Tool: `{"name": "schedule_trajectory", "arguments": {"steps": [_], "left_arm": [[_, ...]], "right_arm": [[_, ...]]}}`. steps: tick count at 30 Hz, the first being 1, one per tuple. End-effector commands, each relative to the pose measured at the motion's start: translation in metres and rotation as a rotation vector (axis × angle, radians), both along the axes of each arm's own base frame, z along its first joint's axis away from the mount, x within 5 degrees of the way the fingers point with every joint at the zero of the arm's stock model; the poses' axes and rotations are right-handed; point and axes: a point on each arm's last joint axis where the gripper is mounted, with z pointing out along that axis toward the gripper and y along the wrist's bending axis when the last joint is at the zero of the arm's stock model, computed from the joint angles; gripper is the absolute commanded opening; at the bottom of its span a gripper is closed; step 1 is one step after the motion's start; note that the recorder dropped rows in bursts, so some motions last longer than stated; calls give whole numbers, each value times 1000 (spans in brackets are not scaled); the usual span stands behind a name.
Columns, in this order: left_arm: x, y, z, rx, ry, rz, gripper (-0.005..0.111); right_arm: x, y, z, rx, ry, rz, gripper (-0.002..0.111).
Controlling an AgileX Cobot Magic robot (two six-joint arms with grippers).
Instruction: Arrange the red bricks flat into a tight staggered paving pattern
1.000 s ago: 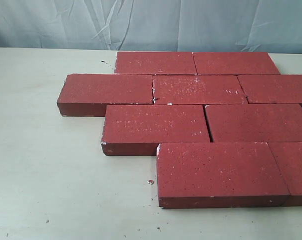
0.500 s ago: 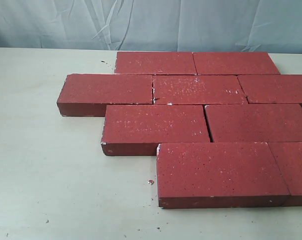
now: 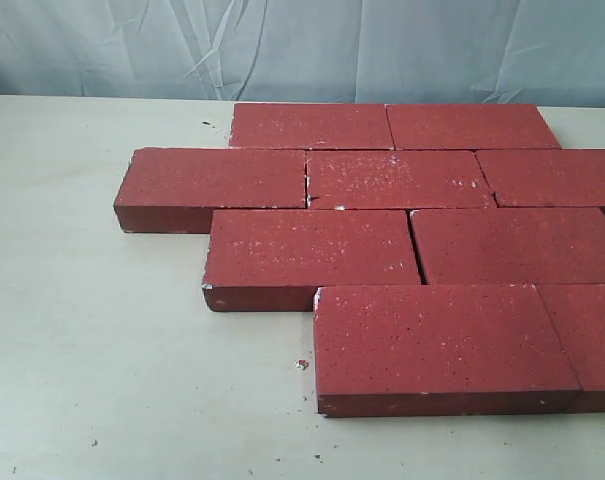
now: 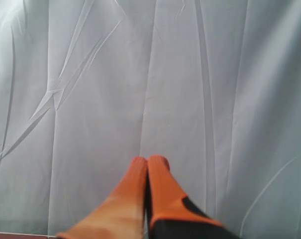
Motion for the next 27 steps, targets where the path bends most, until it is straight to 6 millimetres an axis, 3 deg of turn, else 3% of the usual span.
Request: {"name": "schedule_trajectory", "arguments": {"steps": [1, 12, 24, 27], "left_arm": [[-3, 1, -15, -21, 0, 9, 0], [-4, 1, -70, -50, 68, 1, 0], [3, 0, -111, -70, 198, 0, 0], [3, 0, -113, -70, 206, 0, 0]], "right_arm": [[-1, 0, 0, 0, -8, -6, -1], [-1, 0, 0, 0, -8, -6, -1], [-1, 0, 0, 3, -8, -5, -1], [-1, 0, 0, 3, -8, -5, -1]]}}
